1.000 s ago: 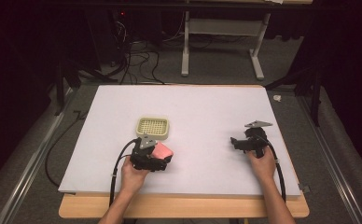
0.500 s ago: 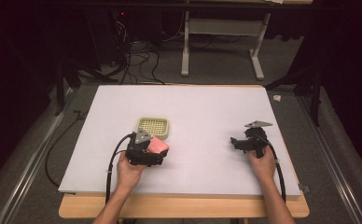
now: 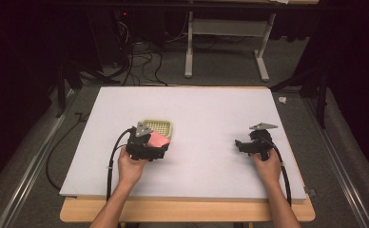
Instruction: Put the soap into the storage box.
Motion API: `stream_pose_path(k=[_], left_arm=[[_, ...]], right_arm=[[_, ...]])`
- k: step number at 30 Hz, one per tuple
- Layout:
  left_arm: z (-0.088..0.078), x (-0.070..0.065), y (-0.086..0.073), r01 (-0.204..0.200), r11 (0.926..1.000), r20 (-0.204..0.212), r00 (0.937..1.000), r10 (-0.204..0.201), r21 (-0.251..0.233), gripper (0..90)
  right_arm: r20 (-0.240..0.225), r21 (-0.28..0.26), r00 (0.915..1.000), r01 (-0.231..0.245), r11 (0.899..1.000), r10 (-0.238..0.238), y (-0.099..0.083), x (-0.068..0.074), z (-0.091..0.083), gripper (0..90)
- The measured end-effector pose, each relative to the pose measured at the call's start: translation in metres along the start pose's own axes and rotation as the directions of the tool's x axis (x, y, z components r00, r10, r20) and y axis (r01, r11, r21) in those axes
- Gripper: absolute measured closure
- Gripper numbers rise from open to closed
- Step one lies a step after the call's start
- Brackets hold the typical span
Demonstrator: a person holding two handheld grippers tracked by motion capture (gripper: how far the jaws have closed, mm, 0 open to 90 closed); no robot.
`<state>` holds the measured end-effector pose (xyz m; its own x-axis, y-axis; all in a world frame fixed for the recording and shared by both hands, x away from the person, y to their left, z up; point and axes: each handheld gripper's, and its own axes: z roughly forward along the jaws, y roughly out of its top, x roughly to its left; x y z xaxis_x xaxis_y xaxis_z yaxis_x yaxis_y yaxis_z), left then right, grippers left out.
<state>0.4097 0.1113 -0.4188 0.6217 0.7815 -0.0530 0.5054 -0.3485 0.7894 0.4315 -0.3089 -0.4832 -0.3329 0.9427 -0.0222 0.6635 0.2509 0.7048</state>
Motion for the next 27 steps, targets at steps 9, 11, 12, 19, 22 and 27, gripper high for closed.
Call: stream_pose_path(k=[9, 11, 12, 19, 22, 27], left_arm=[[0.006, 0.011, 0.008, 0.032, 0.9993, -0.041, 0.9987, -0.031, 0.02, 13.8], [0.008, 0.013, 0.009, 0.035, 0.9991, -0.05, 0.9982, -0.034, 0.024, 13.8], [0.008, 0.014, 0.01, 0.036, 0.999, -0.053, 0.998, -0.035, 0.025, 13.8], [0.013, 0.02, 0.015, 0.053, 0.9982, -0.069, 0.9963, -0.051, 0.027, 13.8], [0.017, 0.024, 0.015, 0.079, 0.9966, -0.067, 0.9948, -0.077, 0.026, 13.9], [0.023, 0.032, 0.014, 0.111, 0.9931, -0.08, 0.991, -0.107, 0.038, 13.8]], right_arm=[[0.0, 0.0, 1.0, 0.0, 1.0, 0.0, 0.0, 0.0, 0.0, 14.8], [-0.001, 0.0, 1.0, 0.0, 1.0, 0.0, 0.0, 0.0, 0.0, 14.9], [0.0, 0.0, 1.0, 0.0, 1.0, 0.0, 0.0, 0.0, 0.0, 14.8], [0.0, 0.0, 1.0, 0.0, 1.0, 0.0, 0.0, 0.0, 0.0, 14.8], [0.0, 0.0, 1.0, 0.0, 1.0, 0.0, 0.0, 0.0, 0.0, 14.8], [0.0, 0.0, 1.0, -0.001, 1.0, 0.001, 0.0, 0.0, 0.0, 14.8]])
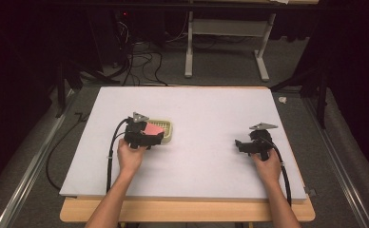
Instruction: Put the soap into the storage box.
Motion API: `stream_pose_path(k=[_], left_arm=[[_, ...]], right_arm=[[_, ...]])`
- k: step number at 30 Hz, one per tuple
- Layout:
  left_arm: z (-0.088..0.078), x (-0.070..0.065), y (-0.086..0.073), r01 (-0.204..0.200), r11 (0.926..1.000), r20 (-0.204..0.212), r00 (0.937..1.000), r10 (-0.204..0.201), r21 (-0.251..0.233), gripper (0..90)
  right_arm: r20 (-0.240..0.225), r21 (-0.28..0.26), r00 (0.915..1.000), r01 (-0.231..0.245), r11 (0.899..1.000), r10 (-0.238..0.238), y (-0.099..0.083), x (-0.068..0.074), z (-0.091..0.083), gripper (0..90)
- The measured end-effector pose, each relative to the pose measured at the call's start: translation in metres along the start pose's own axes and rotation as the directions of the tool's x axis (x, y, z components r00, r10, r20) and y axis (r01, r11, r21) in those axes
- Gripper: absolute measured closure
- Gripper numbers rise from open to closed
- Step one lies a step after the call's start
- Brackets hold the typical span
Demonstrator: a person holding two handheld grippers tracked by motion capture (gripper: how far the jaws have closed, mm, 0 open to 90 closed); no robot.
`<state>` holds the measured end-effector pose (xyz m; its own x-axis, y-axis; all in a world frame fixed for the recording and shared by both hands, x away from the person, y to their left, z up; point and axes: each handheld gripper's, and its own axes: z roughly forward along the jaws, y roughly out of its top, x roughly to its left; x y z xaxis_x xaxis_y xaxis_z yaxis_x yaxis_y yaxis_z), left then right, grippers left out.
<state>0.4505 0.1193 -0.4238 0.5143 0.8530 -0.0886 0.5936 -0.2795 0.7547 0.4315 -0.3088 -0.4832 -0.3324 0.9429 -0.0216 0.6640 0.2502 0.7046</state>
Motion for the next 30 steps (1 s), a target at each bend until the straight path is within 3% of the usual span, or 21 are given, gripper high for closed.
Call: stream_pose_path(k=[18, 30], left_arm=[[0.031, 0.004, 0.003, 0.031, 0.9979, -0.063, 0.9977, -0.028, 0.057, 13.8], [0.038, 0.009, 0.002, 0.047, 0.9961, -0.088, 0.9953, -0.041, 0.075, 13.8]], right_arm=[[0.0, 0.0, 1.0, 0.0, 1.0, 0.0, 0.0, 0.0, 0.0, 14.8], [0.001, 0.0, 1.0, 0.001, 1.0, -0.001, 0.0, 0.0, 0.0, 14.8]])
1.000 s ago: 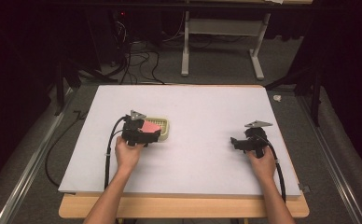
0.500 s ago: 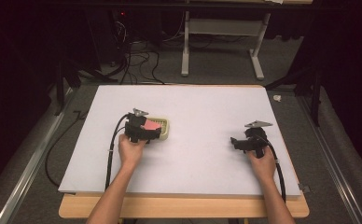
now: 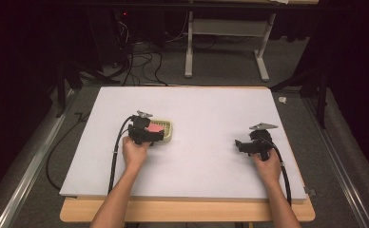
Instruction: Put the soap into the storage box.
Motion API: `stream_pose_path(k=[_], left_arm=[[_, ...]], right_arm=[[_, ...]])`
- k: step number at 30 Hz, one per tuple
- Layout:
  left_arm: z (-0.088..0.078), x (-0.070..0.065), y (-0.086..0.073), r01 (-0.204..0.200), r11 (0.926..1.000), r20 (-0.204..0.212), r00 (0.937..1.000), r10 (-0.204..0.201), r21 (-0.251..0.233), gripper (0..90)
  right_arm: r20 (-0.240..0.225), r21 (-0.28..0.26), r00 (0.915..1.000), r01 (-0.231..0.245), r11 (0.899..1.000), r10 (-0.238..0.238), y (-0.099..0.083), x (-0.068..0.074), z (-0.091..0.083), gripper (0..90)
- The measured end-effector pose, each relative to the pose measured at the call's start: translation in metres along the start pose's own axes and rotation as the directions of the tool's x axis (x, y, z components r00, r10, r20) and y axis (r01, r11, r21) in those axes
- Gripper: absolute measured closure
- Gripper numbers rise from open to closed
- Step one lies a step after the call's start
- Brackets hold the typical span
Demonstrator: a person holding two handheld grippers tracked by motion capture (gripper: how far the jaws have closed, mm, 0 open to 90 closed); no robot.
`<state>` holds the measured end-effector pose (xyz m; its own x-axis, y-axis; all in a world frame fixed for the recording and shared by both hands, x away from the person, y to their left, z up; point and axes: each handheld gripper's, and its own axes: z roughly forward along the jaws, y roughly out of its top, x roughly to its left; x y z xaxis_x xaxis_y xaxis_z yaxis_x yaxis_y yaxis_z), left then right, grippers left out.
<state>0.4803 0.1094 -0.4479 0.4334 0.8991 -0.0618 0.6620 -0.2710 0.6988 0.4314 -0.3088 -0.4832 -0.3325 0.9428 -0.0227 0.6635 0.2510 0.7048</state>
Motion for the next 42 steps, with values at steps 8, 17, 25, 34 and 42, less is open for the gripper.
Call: stream_pose_path(k=[8, 17, 25, 34, 42], left_arm=[[0.003, 0.002, 0.001, 0.029, 0.9996, 0.006, 0.9996, -0.029, -0.003, 13.7], [0.007, 0.0, 0.001, 0.018, 0.9998, -0.032, 0.9993, -0.018, -0.011, 13.4], [0.005, -0.002, 0.001, -0.008, 0.9998, -0.032, 0.9994, 0.008, -0.018, 10.5], [-0.002, -0.002, 0.002, -0.013, 0.9993, -0.015, 0.9998, 0.012, -0.036, 9.5], [-0.014, -0.002, 0.003, -0.029, 0.9973, 0.002, 0.9996, 0.029, -0.068, 10.8]], right_arm=[[0.0, 0.0, 1.0, 0.0, 1.0, 0.0, 0.0, 0.0, 0.0, 14.8], [0.0, 0.0, 1.0, 0.0, 1.0, 0.0, 0.0, 0.0, 0.0, 14.8], [0.0, 0.0, 1.0, 0.0, 1.0, 0.0, 0.0, 0.0, 0.0, 14.8], [0.0, 0.0, 1.0, -0.001, 1.0, 0.001, 0.0, 0.0, 0.0, 14.8], [0.0, 0.001, 1.0, -0.001, 1.0, 0.001, 0.0, 0.0, 0.0, 14.8]])
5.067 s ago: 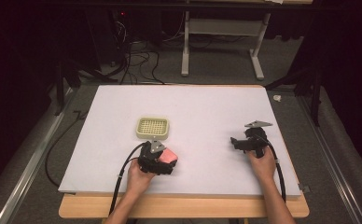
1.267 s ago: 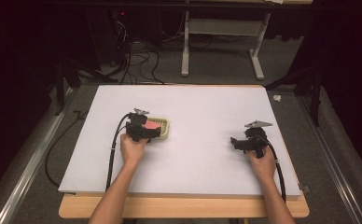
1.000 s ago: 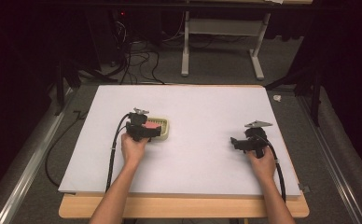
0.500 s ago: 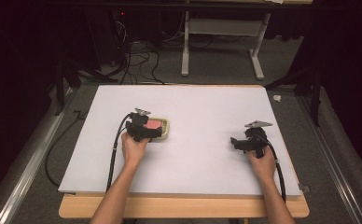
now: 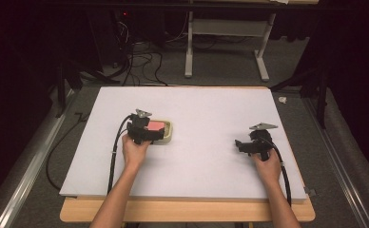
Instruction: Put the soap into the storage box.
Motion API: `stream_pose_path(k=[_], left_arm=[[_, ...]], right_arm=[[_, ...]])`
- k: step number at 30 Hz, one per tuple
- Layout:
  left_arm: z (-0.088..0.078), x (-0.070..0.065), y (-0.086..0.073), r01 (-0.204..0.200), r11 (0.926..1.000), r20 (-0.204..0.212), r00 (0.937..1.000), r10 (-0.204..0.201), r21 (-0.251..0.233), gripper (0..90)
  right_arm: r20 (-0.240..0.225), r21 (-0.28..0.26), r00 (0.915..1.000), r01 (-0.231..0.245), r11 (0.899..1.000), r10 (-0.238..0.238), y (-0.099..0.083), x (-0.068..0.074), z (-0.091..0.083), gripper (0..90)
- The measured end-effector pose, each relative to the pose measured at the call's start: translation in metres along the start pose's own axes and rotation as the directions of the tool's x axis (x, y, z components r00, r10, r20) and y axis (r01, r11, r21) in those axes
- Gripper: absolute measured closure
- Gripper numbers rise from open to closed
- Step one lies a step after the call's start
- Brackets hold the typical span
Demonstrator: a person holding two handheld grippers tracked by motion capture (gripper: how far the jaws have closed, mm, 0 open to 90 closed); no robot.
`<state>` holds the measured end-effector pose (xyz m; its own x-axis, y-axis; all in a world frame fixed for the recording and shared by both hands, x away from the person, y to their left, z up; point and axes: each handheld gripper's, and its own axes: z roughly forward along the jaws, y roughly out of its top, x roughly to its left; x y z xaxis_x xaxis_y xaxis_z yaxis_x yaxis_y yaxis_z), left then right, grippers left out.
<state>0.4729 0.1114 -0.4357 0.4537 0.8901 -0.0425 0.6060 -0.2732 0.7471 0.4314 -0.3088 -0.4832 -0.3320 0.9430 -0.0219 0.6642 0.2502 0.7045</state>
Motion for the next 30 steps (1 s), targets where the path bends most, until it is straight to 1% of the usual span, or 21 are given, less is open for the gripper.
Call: stream_pose_path(k=[10, 14, 19, 22, 30], left_arm=[[-0.012, 0.002, -0.002, -0.013, 0.9998, 0.015, 0.9998, 0.013, -0.016, 12.0], [-0.017, 0.005, -0.007, -0.003, 0.9995, 0.021, 0.9998, 0.004, -0.032, 12.8], [-0.023, 0.01, -0.011, 0.006, 0.9993, 0.022, 0.9998, -0.005, -0.037, 13.2], [-0.027, 0.011, -0.012, -0.006, 0.9991, 0.013, 0.9999, 0.006, -0.041, 13.1], [-0.034, 0.012, -0.013, -0.017, 0.9985, 0.019, 0.9997, 0.018, -0.052, 13.1]], right_arm=[[0.001, -0.001, 1.0, 0.001, 1.0, -0.001, 0.0, 0.0, 0.0, 14.8], [0.001, -0.001, 1.0, 0.002, 1.0, -0.002, 0.0, 0.0, 0.0, 14.8], [0.001, -0.001, 1.0, 0.002, 1.0, -0.002, 0.0, 0.0, 0.0, 14.8], [0.001, -0.001, 1.0, 0.002, 1.0, -0.002, 0.0, 0.0, 0.0, 14.8], [0.001, -0.001, 1.0, 0.002, 1.0, -0.002, 0.0, 0.0, 0.0, 14.8]])
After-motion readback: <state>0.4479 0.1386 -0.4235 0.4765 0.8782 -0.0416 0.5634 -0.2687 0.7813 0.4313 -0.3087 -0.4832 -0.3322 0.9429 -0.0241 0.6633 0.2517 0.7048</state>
